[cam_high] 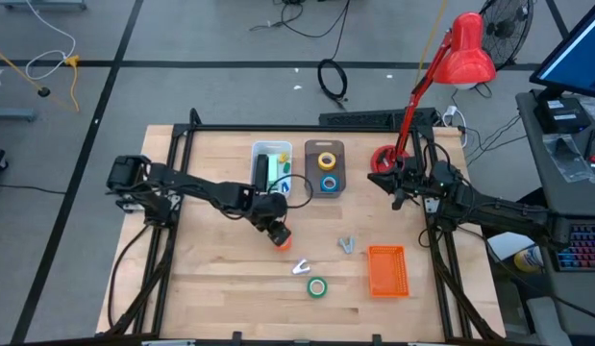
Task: Pick and place Stapler, Stapler remover, tape
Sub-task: Put the orange tape into the black bin, then put the green tape into the black bin
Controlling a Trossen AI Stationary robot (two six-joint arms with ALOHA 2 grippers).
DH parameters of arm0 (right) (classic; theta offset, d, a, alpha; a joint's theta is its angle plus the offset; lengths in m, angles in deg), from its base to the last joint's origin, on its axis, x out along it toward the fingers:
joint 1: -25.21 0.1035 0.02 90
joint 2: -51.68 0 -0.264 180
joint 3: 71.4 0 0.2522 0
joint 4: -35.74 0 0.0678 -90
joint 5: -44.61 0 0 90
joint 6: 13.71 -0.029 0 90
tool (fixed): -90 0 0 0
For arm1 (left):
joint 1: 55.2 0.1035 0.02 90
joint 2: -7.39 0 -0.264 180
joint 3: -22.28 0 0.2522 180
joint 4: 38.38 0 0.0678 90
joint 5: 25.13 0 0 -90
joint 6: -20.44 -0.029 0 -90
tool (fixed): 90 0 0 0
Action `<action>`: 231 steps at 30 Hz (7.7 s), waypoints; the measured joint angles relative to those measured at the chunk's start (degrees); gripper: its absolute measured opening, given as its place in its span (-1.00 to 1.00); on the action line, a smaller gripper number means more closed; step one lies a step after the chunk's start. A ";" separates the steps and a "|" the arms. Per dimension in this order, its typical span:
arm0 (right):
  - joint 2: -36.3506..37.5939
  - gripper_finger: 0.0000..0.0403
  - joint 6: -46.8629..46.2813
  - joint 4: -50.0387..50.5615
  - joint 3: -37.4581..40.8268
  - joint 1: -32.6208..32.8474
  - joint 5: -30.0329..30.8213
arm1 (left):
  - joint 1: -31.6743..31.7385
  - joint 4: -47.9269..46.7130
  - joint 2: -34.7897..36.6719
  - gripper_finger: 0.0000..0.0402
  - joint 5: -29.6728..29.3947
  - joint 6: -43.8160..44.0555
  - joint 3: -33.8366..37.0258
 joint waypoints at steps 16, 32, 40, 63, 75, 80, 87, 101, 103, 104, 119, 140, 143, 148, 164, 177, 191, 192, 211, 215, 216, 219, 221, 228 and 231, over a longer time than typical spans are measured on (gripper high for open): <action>-0.02 -0.98 0.00 -0.02 0.00 -0.02 0.01 | -0.56 -2.23 -1.87 -0.15 -2.21 3.31 0.00; -0.09 -0.98 0.09 0.02 -0.02 -0.13 0.11 | -1.52 -0.43 -6.94 -0.15 -2.99 3.80 -0.25; -0.09 -0.98 0.20 0.09 -0.02 -0.13 0.09 | -1.47 -0.76 -2.77 -0.15 -5.63 6.92 0.23; -0.11 -0.98 0.22 0.00 -0.02 -0.14 0.22 | -1.69 -1.36 -7.52 -0.15 -3.89 6.98 0.10; -0.11 -0.98 0.22 0.00 -0.02 -0.15 0.26 | -1.69 -1.22 -7.51 -0.44 -5.11 8.09 0.10; -0.11 -0.98 0.22 0.00 -0.02 -0.15 0.24 | -1.51 -0.67 -7.47 -0.82 -3.56 8.40 0.04; -0.11 -0.98 0.22 0.02 -0.02 -0.15 0.24 | -0.47 3.15 -4.22 -0.82 0.21 8.00 -2.04; -0.09 -0.98 0.22 0.09 -0.02 -0.15 0.21 | 11.20 0.80 -3.44 -0.82 -20.79 -23.08 -29.86; -0.11 -0.98 0.22 0.09 -0.02 -0.14 0.20 | 14.17 0.94 -4.83 -0.82 -20.79 -25.57 -31.78; -0.11 -0.98 0.22 0.02 -0.02 -0.15 0.15 | 15.55 0.77 -5.57 -0.82 -20.51 -26.55 -32.60; -0.13 -0.98 0.22 0.52 -0.03 -0.15 0.26 | 22.40 -9.89 -24.87 -0.82 -12.41 -32.45 -46.13; -0.28 -0.98 0.20 1.31 -0.04 -0.15 0.27 | 24.33 -11.01 -32.98 -0.82 -14.73 -32.32 -46.43; -0.28 -0.98 0.16 1.29 -0.04 -0.13 0.28 | 25.01 -11.50 -33.00 -0.82 -15.04 -32.08 -46.43; -0.28 -0.98 0.20 1.30 -0.04 -0.14 0.28 | 25.63 -11.75 -33.00 -0.82 -14.34 -31.91 -46.43; -0.28 -0.98 0.20 1.29 -0.04 -0.15 0.26 | 26.13 -12.22 -33.00 -0.64 -14.65 -29.16 -46.19; -0.28 -0.98 0.22 1.29 -0.04 -0.14 0.24 | 26.20 -12.52 -32.08 -0.16 -13.76 -28.46 -46.08; -0.26 -0.98 0.24 0.81 -0.04 -0.13 0.02 | 17.44 -21.98 -19.86 -0.23 -7.69 -30.35 -46.19; -0.26 -0.98 0.23 0.81 -0.04 -0.15 0.04 | 15.62 -23.62 -19.71 -0.23 -7.68 -30.86 -46.19; -0.26 -0.98 0.22 0.85 -0.04 -0.14 0.00 | -9.34 -20.45 -20.15 -0.23 -8.20 -45.55 -46.14; -0.26 -0.98 0.22 0.90 -0.04 -0.15 -0.02 | -11.18 -16.48 -21.84 -0.23 -8.20 -45.47 -46.14; -0.26 -0.98 0.22 1.06 -0.04 -0.13 -0.02 | -11.52 -15.22 -22.38 -0.23 -8.17 -45.16 -46.17; -0.41 -0.98 0.22 1.27 -0.04 -0.15 -0.03 | -12.54 -15.29 -24.38 -0.23 -7.29 -43.65 -46.14; -0.42 -0.98 0.22 1.79 -0.07 -0.13 -0.09 | -13.16 -14.50 -25.74 -0.23 -6.66 -43.06 -46.14; -0.79 -0.98 0.07 2.39 -0.07 -0.13 -0.06 | -14.22 -13.84 -30.25 -0.23 -5.97 -42.94 -46.14; -0.81 -0.98 0.05 2.54 -0.07 -0.14 -0.04 | -14.03 -13.32 -31.83 -0.23 -4.55 -42.58 -46.14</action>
